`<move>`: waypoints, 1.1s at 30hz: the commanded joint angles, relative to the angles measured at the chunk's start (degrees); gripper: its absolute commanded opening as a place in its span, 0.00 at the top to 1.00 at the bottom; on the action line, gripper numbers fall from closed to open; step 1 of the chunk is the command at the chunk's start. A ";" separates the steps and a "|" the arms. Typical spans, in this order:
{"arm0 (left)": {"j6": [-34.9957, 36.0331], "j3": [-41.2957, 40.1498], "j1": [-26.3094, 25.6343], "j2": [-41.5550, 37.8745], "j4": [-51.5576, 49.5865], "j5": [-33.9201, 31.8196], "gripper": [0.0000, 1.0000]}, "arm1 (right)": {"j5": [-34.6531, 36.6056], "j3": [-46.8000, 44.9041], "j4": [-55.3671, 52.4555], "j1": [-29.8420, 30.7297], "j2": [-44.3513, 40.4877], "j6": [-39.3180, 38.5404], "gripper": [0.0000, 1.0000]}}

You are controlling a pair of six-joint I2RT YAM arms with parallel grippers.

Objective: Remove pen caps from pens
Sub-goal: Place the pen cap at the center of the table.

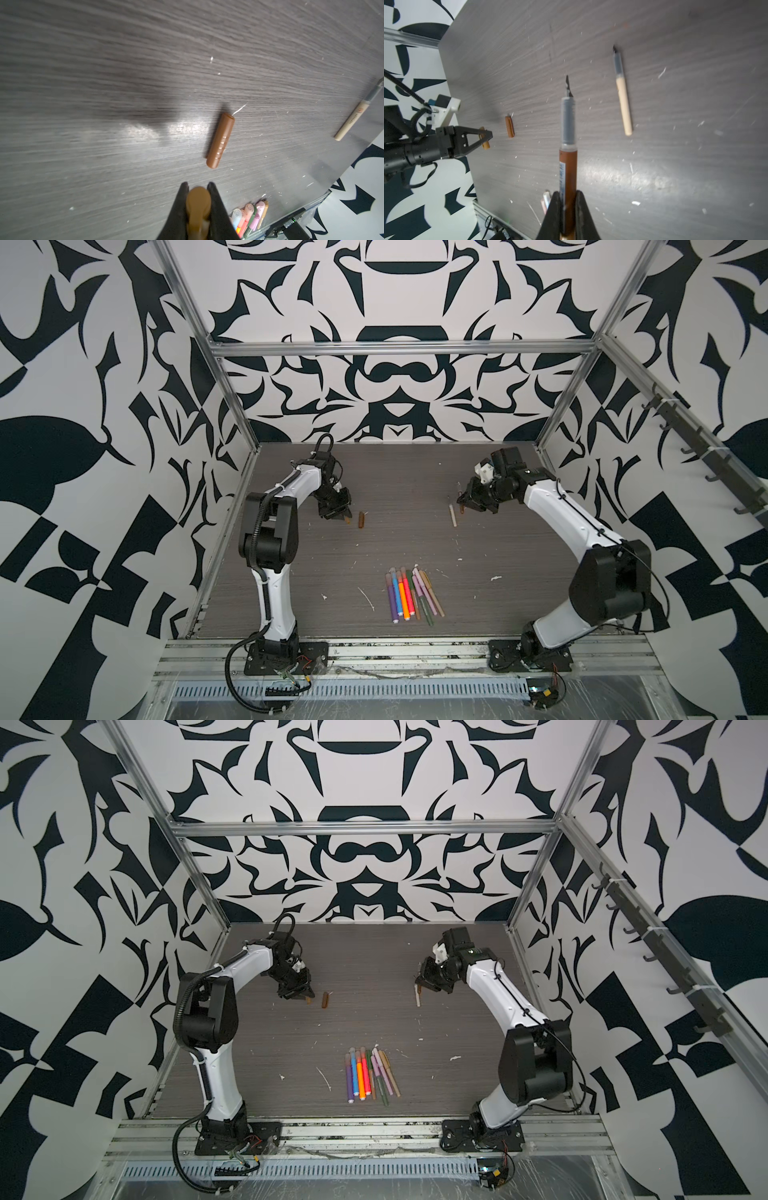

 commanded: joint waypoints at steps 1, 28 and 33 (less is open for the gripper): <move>2.56 0.93 -0.57 1.32 -0.16 1.27 0.99 | 2.99 3.28 -2.01 -2.64 1.26 -5.90 1.00; 0.28 1.72 -2.03 5.84 2.10 -0.04 0.72 | 0.73 7.71 -2.53 -7.62 17.30 -16.42 1.00; -0.29 1.81 -2.03 5.57 2.47 -0.05 0.69 | 0.40 7.67 -3.00 -7.72 18.32 -17.86 1.00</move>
